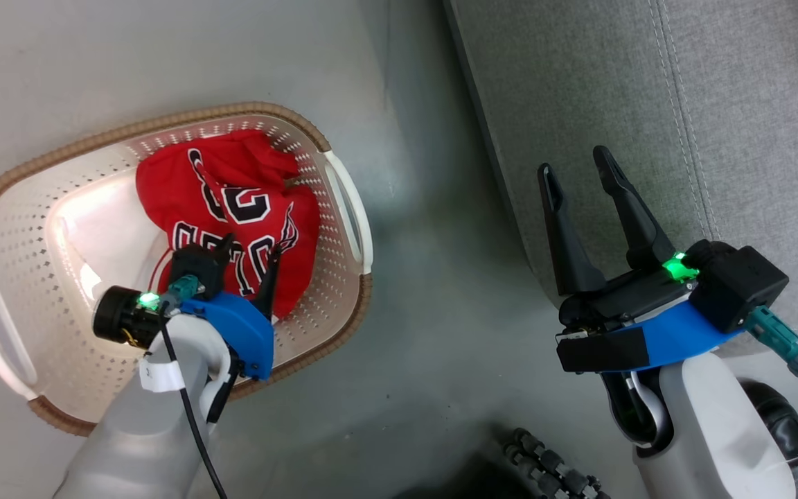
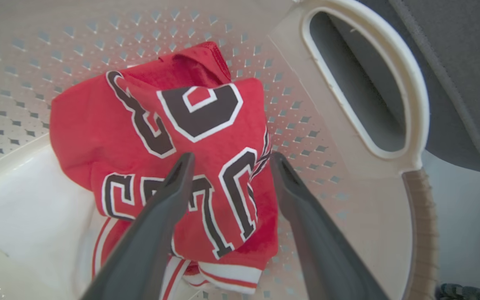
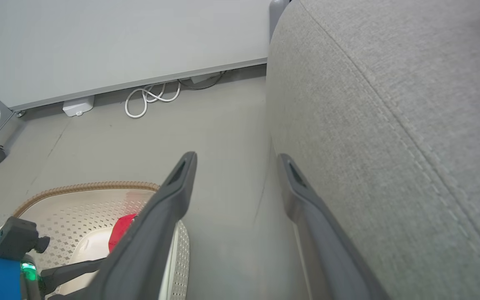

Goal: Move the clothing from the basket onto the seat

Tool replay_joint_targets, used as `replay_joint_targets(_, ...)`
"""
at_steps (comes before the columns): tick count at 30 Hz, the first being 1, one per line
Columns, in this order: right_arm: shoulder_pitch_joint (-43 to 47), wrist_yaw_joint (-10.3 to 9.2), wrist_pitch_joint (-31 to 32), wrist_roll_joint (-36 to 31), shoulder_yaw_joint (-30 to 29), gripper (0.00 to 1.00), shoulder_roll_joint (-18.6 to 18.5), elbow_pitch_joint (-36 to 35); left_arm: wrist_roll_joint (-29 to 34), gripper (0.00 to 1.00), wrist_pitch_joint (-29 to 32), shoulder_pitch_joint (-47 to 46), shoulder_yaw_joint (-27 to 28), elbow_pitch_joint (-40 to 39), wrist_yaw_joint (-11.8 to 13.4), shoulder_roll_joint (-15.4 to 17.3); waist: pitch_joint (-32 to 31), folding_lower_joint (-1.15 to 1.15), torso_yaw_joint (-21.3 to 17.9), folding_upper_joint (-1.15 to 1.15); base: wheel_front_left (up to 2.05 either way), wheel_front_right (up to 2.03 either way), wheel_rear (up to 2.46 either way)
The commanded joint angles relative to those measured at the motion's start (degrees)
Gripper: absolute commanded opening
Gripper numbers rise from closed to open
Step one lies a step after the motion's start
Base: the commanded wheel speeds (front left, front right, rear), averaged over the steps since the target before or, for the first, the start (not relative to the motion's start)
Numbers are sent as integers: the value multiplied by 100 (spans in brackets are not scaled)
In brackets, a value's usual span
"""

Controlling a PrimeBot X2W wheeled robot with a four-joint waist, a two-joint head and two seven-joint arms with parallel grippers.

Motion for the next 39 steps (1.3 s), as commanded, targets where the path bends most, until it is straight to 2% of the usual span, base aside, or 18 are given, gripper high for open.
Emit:
replay_joint_targets(1,-86,1,-33,20,8,100,10,-29,-24,100,-6,-117,10,39,-12,17,63,-1,-59,0,0,0,0)
replay_joint_targets(9,-103,1,-35,188,103,100,11,-117,-241,100,201,-345,-152,373,3,19,213,-1,-188,0,0,0,0)
replay_joint_targets(15,-49,1,-35,229,164,100,10,-183,-274,100,172,-441,-118,674,237,-15,306,-1,-287,0,0,0,0)
replay_joint_targets(29,93,1,-36,224,163,100,10,-237,-357,100,200,-613,-206,1082,184,-179,326,-1,-270,0,0,0,0)
replay_joint_targets(30,89,1,-36,233,169,100,10,-237,-369,91,209,-623,-208,1103,182,-184,326,-1,-270,0,0,0,0)
replay_joint_targets(31,86,1,-36,237,171,100,10,-235,-390,47,223,-632,-204,1124,183,-193,326,-1,-268,0,0,0,0)
replay_joint_targets(33,76,1,-37,240,172,100,10,-234,-389,0,231,-657,-220,1155,168,-199,331,-1,-264,0,0,0,0)
replay_joint_targets(39,31,1,-36,234,186,100,10,-238,-427,0,182,-688,-272,1205,131,-224,334,-1,-257,0,0,0,0)
